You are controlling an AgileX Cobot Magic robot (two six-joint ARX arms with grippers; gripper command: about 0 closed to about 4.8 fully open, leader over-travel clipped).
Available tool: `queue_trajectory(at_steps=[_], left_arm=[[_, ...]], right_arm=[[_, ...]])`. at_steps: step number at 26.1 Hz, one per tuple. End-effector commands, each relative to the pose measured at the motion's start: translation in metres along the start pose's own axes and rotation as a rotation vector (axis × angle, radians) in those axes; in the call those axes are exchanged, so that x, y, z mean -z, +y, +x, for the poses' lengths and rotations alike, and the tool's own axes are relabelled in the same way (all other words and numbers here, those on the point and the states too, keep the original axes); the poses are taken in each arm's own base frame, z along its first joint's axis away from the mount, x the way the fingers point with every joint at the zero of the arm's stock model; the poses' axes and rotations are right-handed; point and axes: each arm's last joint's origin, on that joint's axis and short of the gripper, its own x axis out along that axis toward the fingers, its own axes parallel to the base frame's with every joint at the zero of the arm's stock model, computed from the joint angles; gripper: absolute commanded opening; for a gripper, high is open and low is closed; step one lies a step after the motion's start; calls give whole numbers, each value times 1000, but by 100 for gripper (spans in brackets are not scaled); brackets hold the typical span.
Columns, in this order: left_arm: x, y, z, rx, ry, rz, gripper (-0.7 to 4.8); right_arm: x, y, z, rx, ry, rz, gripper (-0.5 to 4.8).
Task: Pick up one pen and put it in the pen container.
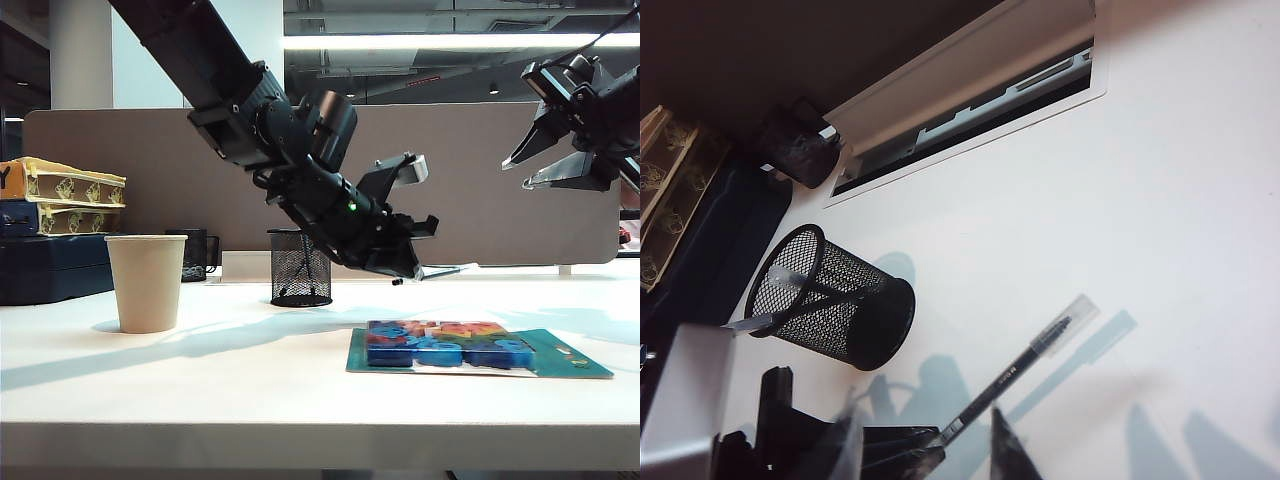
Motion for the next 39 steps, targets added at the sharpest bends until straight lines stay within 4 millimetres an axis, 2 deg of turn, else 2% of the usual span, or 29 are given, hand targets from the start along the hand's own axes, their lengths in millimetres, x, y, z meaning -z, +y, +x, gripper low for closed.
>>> queue_trajectory(at_steps=[1,4,7,8,16,19,27,39], left_arm=[[-15,0,-11,-14,-33,30,16],[-27,-1,-22,-35,-53,39,16],[-38,-3,-33,-38,-74,44,16],[-40,-3,-35,-39,-79,45,16],[-51,-6,-46,-38,-95,50,16],[-55,-7,-50,-40,-108,54,16],[-61,-9,-56,-37,-115,54,16],[-65,-14,-59,-28,-126,57,16]], right_arm=[[-2,1,2,-6,-10,-1,159],[1,-7,12,-8,19,95,163],[4,-15,25,-43,75,185,216],[3,-16,28,-55,79,205,217],[-16,-8,34,-107,22,307,220],[-17,-9,36,-106,24,356,267],[-12,-13,48,-150,34,498,266],[-8,-4,52,-186,71,503,261]])
